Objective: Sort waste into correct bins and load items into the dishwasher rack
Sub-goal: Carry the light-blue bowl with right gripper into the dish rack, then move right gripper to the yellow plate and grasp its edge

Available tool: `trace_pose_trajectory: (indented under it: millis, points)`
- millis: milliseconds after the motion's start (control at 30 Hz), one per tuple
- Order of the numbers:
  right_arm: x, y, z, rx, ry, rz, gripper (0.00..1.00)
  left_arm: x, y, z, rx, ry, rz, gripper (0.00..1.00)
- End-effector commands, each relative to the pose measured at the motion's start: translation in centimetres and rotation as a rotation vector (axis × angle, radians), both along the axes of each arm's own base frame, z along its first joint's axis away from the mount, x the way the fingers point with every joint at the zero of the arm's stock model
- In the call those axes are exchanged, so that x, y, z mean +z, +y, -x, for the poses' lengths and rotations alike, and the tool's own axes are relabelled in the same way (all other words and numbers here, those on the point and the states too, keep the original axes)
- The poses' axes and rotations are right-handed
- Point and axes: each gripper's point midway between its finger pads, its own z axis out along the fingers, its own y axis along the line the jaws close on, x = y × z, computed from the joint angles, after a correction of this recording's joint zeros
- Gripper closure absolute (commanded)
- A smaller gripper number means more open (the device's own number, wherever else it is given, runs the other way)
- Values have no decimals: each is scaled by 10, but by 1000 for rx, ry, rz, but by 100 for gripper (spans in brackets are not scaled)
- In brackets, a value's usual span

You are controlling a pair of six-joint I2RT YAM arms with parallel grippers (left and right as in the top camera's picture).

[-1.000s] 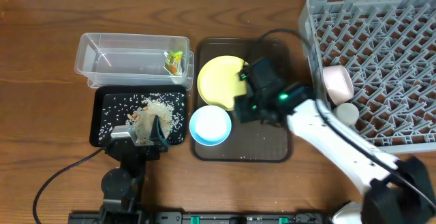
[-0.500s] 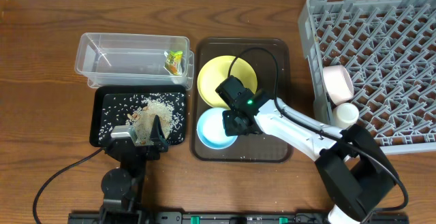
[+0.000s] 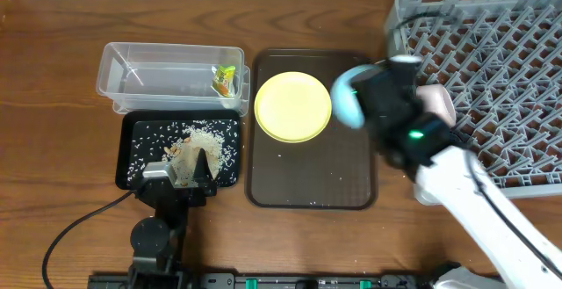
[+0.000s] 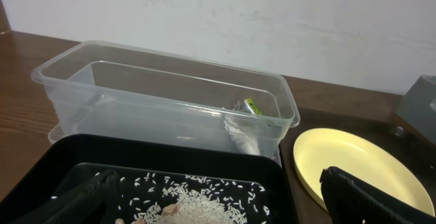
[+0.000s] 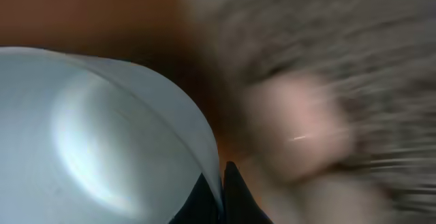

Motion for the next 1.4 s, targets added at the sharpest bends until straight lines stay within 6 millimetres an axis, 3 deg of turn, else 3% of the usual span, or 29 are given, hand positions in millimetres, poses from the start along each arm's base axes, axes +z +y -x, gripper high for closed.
trace_pose_trajectory:
  millis: [0, 100, 233, 400, 533, 733, 933, 1033, 1100, 1133, 1300, 1367]
  points:
    - [65, -94, 15, -358, -196, 315, 99, -18, 1, 0, 2, 41, -9, 5]
    - [75, -138, 21, -491, -181, 405, 99, -18, 1, 0, 2, 41, -9, 4]
    - [65, -186, 22, -608, -96, 463, 99, -18, 1, 0, 2, 41, -9, 5]
    - [39, -223, 13, -651, 56, 551, 99, -18, 1, 0, 2, 41, -9, 5]
    - [10, -233, -1, -618, 174, 611, 99, -18, 1, 0, 2, 41, -9, 4]
    - [-29, -219, -21, -515, 304, 677, 99, -18, 1, 0, 2, 41, -9, 5]
    - [-43, -194, -29, -401, 375, 731, 98, -18, 1, 0, 2, 41, -9, 5]
    - [-43, -175, -34, -352, 363, 740, 82, -18, 1, 0, 2, 41, -9, 5]
    - [-45, -163, -38, -316, 352, 734, 58, -18, 1, 0, 2, 41, -9, 5]
    - [-46, -156, -40, -294, 346, 724, 52, -18, 1, 0, 2, 41, -9, 4]
    - [-33, -119, -46, -181, 261, 642, 38, -18, 1, 0, 2, 41, -9, 5]
    - [-24, -95, -47, -95, 213, 568, 34, -18, 1, 0, 2, 41, -9, 5]
